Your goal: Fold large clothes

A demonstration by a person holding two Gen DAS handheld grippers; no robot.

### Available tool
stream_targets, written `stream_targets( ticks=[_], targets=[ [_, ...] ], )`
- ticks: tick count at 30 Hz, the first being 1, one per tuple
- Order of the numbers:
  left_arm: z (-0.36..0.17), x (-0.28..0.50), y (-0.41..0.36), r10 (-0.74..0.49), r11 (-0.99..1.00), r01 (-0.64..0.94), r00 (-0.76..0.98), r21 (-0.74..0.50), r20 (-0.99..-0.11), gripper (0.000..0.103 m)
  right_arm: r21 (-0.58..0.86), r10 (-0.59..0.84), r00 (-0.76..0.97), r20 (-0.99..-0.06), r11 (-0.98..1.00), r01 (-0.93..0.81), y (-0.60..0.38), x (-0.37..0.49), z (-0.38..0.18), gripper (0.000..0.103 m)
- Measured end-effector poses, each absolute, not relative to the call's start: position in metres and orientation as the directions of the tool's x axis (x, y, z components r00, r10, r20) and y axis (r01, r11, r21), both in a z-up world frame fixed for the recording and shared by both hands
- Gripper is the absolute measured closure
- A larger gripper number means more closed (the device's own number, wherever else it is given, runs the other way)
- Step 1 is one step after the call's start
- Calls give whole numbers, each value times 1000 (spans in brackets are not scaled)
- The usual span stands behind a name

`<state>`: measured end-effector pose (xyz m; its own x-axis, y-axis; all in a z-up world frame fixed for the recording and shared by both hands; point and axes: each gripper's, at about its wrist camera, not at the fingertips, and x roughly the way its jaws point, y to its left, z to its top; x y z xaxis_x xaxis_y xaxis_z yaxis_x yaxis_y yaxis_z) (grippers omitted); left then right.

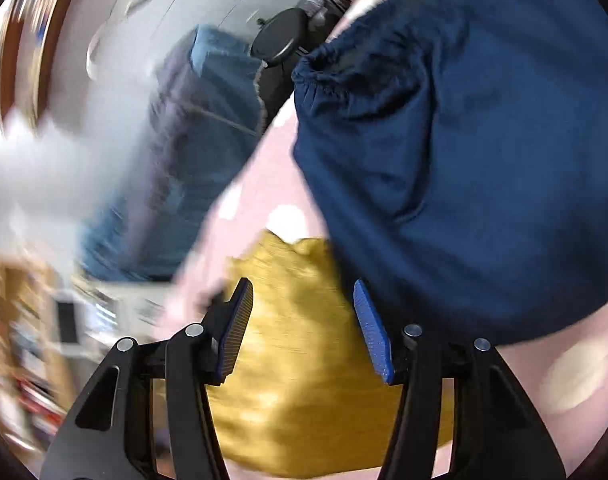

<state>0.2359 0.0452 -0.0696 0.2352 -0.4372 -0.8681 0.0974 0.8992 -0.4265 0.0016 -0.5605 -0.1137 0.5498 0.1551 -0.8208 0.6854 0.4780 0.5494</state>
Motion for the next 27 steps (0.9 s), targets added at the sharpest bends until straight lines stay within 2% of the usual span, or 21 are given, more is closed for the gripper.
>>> stream_targets(
  ticks=[5, 7, 9, 10, 11, 12, 13, 14, 16, 20, 24, 26, 27],
  targets=[
    [-92, 230, 4, -377, 918, 215, 220, -333, -899, 20, 441, 140, 475, -869, 654, 615, -535, 16, -116, 50],
    [-97, 233, -14, -376, 910, 264, 208, -318, -903, 24, 396, 111, 456, -883, 699, 596, -529, 22, -116, 50],
    [-96, 233, -36, -377, 890, 348, 195, -296, -905, 35, 367, 105, 435, -894, 730, 577, -524, 29, -118, 52],
    [-96, 233, -44, -357, 886, 382, 194, -265, -914, 51, 350, 103, 420, -902, 746, 566, -522, 31, -118, 57],
    [-97, 233, -53, -332, 877, 423, 191, -228, -924, 74, 319, 104, 390, -915, 779, 540, -517, 35, -119, 76],
    [-98, 233, -60, -306, 868, 458, 186, -193, -934, 84, 303, 102, 377, -920, 796, 524, -514, 37, -120, 84],
    [-98, 235, -64, -282, 861, 484, 192, -159, -940, 92, 280, 86, 374, -923, 817, 504, -512, 38, -118, 86],
    [-94, 237, -64, -274, 859, 493, 217, -137, -937, 95, 261, 63, 381, -922, 829, 494, -512, 38, -115, 89],
    [-86, 247, -58, -263, 875, 470, 265, -114, -928, 96, 225, 5, 390, -921, 824, 520, -520, 36, -108, 92],
    [-85, 267, -53, -245, 894, 435, 272, -109, -931, 96, 245, -19, 404, -915, 768, 592, -540, 33, -107, 93],
    [-102, 273, -65, -166, 908, 416, 261, -44, -951, 96, 133, -76, 330, -941, 813, 567, -527, 52, -116, 93],
    [-110, 276, -68, -133, 925, 379, 253, -28, -958, 89, 108, -81, 294, -952, 812, 574, -524, 60, -125, 93],
    [-112, 277, -67, -121, 933, 360, 255, -22, -959, 83, 99, -84, 281, -956, 810, 577, -523, 62, -128, 92]
  ],
)
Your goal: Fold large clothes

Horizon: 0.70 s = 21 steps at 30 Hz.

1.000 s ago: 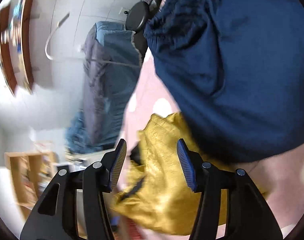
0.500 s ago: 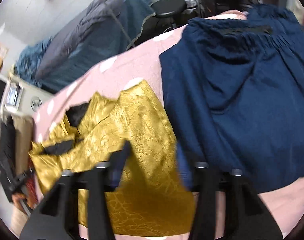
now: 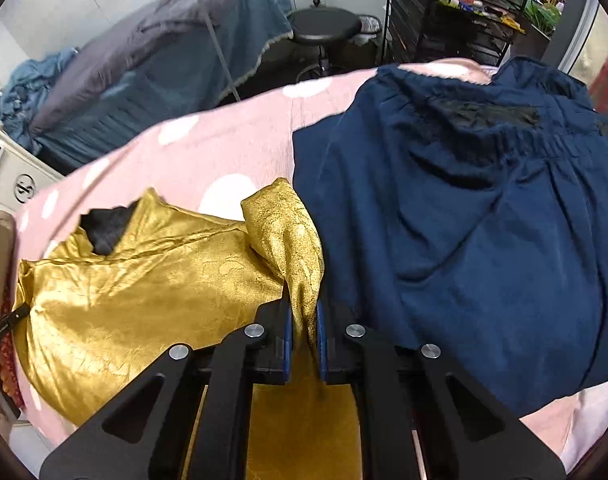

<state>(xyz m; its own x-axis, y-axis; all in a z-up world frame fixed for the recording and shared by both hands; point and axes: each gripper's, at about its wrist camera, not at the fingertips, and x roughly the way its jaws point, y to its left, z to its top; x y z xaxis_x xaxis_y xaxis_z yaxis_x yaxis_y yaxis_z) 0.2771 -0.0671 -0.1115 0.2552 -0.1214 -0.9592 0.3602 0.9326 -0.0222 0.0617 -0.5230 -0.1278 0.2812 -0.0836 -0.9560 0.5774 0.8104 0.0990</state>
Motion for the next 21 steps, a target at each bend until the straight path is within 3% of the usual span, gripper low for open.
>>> stream_targets(
  ticks=[1, 4, 6, 7, 9, 11, 14, 18, 21],
  targets=[
    [-112, 278, -69, -121, 936, 351, 260, -23, -958, 78, 80, -91, 258, -962, 809, 583, -523, 64, -133, 91],
    [-99, 281, -69, -96, 944, 330, 304, 10, -948, 45, 71, -102, 249, -963, 797, 600, -523, 66, -134, 77],
    [-78, 280, -63, -86, 950, 309, 384, 40, -919, 28, 94, -103, 274, -956, 777, 623, -526, 63, -127, 52],
    [-68, 279, -61, -85, 953, 300, 413, 47, -907, 21, 108, -107, 293, -950, 770, 629, -528, 60, -121, 50],
    [-47, 275, -55, -94, 957, 285, 468, 49, -879, 19, 131, -133, 340, -931, 748, 651, -532, 52, -104, 49],
    [-28, 264, -53, -132, 954, 298, 493, 25, -860, 19, 136, -161, 363, -918, 732, 668, -533, 44, -90, 40],
    [-10, 229, -60, -190, 934, 358, 505, 4, -842, 19, 127, -190, 405, -894, 760, 637, -516, 29, -68, 39],
    [-23, 155, -84, -273, 878, 475, 409, -53, -870, 16, 65, -182, 418, -890, 857, 511, -459, 7, -61, 36],
    [-48, 111, -101, -262, 849, 526, 339, -49, -904, 16, 21, -124, 377, -918, 934, 357, -402, -6, -77, 35]
  ],
)
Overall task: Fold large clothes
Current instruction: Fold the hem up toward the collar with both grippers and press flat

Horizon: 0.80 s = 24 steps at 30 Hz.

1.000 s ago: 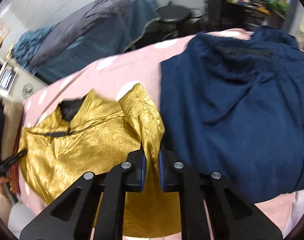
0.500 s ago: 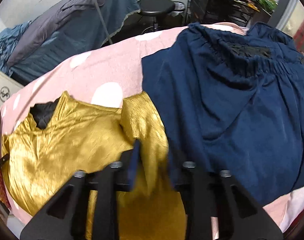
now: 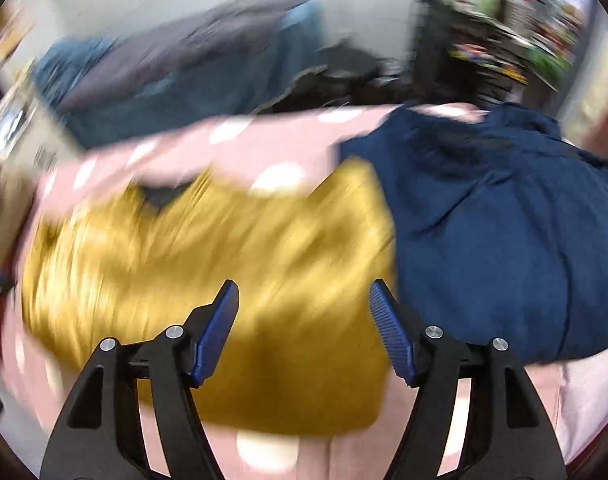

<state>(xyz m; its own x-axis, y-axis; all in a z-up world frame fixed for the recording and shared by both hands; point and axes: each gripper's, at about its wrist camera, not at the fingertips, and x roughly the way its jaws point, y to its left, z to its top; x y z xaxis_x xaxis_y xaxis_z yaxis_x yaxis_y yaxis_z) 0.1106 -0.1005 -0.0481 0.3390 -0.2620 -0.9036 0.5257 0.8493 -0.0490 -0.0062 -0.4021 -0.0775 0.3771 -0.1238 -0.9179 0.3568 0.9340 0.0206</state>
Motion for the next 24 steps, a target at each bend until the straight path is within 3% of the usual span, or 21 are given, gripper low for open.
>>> stream_targets(
  ticks=[5, 9, 24],
  targets=[
    [-74, 65, -132, -223, 787, 616, 340, 37, -914, 16, -30, -105, 363, -926, 978, 206, -336, -19, -99, 35],
    [-81, 74, -142, -218, 806, 591, 338, 26, -915, 16, -34, -87, 353, -932, 988, 153, -317, -8, -107, 35],
    [-126, 148, -168, -89, 854, 514, 295, 80, -952, 6, -89, -137, 223, -965, 973, 211, -337, 55, -147, 32]
  ],
)
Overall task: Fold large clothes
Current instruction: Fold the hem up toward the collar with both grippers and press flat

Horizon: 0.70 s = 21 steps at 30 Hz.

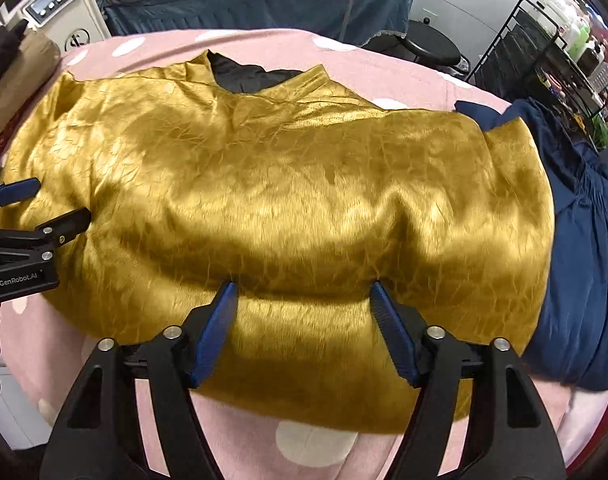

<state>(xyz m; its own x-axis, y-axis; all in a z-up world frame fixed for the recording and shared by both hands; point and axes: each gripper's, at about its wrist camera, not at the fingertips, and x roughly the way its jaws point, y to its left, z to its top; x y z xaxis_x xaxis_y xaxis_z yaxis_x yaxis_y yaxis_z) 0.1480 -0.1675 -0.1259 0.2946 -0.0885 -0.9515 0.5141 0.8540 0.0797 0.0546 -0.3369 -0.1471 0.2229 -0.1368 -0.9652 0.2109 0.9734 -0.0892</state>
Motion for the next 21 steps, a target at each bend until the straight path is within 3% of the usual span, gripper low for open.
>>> stream_targets(
  ticks=[9, 21],
  targets=[
    [-153, 178, -176, -48, 875, 480, 199, 55, -979, 5, -72, -106, 128, -986, 966, 248, -350, 79, -182, 24],
    [-164, 186, -184, -36, 860, 506, 202, 73, -979, 5, -68, -95, 93, -991, 962, 263, -363, 104, -199, 14]
  ],
)
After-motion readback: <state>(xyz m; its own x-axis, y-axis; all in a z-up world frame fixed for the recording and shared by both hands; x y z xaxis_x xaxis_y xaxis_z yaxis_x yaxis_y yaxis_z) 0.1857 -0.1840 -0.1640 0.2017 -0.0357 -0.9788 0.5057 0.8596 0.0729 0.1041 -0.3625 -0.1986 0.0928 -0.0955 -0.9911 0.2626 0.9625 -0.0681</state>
